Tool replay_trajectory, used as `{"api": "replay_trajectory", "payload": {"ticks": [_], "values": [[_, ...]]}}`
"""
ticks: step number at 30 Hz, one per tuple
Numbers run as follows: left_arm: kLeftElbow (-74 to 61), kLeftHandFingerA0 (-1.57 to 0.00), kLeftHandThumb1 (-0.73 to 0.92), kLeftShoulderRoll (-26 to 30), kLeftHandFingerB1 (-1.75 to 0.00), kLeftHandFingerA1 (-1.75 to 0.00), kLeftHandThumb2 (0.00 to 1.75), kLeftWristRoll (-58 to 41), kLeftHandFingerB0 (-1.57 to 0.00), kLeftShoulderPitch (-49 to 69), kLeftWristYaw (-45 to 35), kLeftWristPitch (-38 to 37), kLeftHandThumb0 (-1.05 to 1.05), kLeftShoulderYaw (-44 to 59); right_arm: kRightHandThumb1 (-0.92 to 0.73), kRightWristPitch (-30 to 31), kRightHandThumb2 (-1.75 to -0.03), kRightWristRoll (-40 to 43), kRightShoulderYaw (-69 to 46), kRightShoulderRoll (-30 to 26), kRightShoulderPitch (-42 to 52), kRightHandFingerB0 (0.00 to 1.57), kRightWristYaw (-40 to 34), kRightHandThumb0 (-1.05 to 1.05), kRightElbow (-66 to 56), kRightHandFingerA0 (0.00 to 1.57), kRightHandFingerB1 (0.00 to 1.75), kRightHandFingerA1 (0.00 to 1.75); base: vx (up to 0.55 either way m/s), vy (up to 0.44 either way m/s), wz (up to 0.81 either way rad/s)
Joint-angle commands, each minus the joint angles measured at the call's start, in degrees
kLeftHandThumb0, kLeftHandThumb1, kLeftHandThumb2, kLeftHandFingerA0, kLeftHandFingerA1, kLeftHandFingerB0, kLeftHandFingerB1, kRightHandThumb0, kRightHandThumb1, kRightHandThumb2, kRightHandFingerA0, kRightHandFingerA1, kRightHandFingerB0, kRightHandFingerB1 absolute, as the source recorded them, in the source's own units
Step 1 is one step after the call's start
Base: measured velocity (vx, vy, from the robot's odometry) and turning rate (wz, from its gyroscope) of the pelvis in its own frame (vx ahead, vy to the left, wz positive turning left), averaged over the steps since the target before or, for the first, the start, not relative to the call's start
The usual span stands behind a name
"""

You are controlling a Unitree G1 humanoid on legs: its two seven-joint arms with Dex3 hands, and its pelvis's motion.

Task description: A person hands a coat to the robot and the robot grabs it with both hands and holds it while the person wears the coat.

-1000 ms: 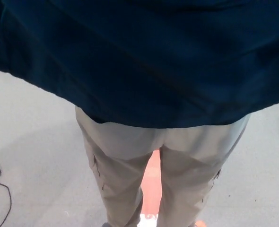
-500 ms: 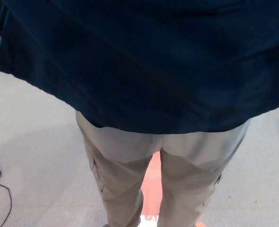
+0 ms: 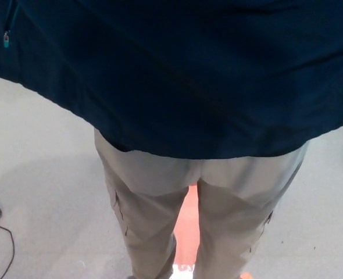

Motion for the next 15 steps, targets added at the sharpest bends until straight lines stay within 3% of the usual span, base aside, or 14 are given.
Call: {"api": "replay_trajectory", "payload": {"ticks": [1,2,5,6,7,8,9,10,12,13,14,15], "values": [[-55.9,0.0,0.85,-7.5,-0.07,-0.05,1.1,-8.5,-0.02,52.3,-4.8,1.1,-0.85,27.5,-0.78,-10.7,-1.15,11.7,-19.9,0.9,45.7,0.0,1.0,-0.69,-54.1,0.0,0.23,0.26,0.0,0.0,0.0],[-57.3,0.0,0.84,-8.5,-0.08,-0.07,1.1,-9.1,0.0,54.8,-4.2,-0.4,-0.82,29.4,-0.83,-10.3,-1.16,12.9,-21.6,2.2,48.5,0.0,1.8,-0.79,-57.4,0.02,0.14,0.2,0.0,0.0,0.0],[-60.7,0.0,0.83,-10.3,-0.07,-0.06,1.08,-9.8,0.0,58.1,-4.1,-0.8,-0.82,31.4,-0.81,-9.2,-1.13,16.1,-23.2,3.7,51.2,0.07,3.1,-0.82,-61.4,0.06,0.13,0.24,0.0,0.0,0.0],[-61.7,0.0,0.92,-10.6,-0.13,-0.03,0.72,-11.0,0.0,59.3,-4.5,-1.4,-0.64,32.2,-0.79,-7.7,-1.12,16.6,-24.3,5.1,53.1,0.07,3.3,-0.84,-64.1,0.07,0.14,0.26,0.0,0.0,0.0],[-62.7,0.0,0.92,-10.9,-0.13,-0.03,0.72,-12.4,0.0,60.6,-4.8,-2.3,-0.64,33.2,-0.79,-6.0,-1.12,17.3,-25.5,6.8,55.2,0.07,3.3,-0.84,-67.1,0.07,0.14,0.26,0.0,0.0,0.0],[-68.0,0.0,0.87,-14.3,0.0,-0.06,1.08,-13.3,0.0,65.0,-5.4,-2.0,-0.88,36.9,-0.74,-8.8,-1.08,22.5,-28.4,8.5,62.8,0.06,4.8,-0.82,-73.1,0.0,0.2,0.13,0.0,0.0,0.0],[-69.4,0.0,0.87,-15.2,0.0,-0.06,1.08,-13.5,0.0,66.3,-5.5,-1.9,-0.88,38.0,-0.74,-9.6,-1.08,24.0,-29.2,8.9,64.9,0.06,5.2,-0.82,-74.7,0.0,0.2,0.13,0.0,0.0,0.0],[-70.6,0.0,0.87,-16.2,-0.07,-0.1,1.11,-11.5,-0.01,69.5,-3.4,-4.8,-0.8,41.8,-0.71,-5.2,-1.04,24.5,-31.8,11.7,70.5,0.1,7.4,-0.97,-82.6,0.0,0.3,0.05,0.0,0.0,0.0],[-71.3,0.0,0.87,-16.3,-0.07,-0.1,1.11,-10.8,-0.01,71.1,-2.4,-5.7,-0.8,43.2,-0.71,-2.8,-1.04,24.6,-32.7,12.7,73.0,0.1,8.2,-0.97,-86.2,0.0,0.3,0.05,0.0,0.0,0.0],[-71.9,0.0,0.91,-16.0,0.0,-0.12,1.12,-14.2,0.0,74.4,-4.9,-8.3,-0.9,44.9,-0.75,-3.2,-0.63,28.2,-33.0,12.0,75.6,0.09,9.4,-0.78,-87.6,0.0,0.34,0.12,0.0,0.0,0.0],[-74.9,0.0,0.85,-19.4,-0.15,-0.14,1.14,-24.7,0.0,82.1,-6.9,-11.9,-0.87,45.0,-0.79,-2.7,-1.14,28.1,-34.0,14.6,81.0,0.07,9.5,-0.92,-91.3,0.0,0.17,0.17,0.0,0.0,0.0],[-76.1,0.0,0.82,-22.3,-0.15,-0.12,1.13,-28.5,0.0,86.6,-5.5,-14.8,-0.84,44.4,-0.78,-2.1,-1.15,26.0,-32.6,17.0,82.1,0.03,7.3,-0.81,-92.8,0.0,0.21,0.23,0.0,0.0,0.0]]}}
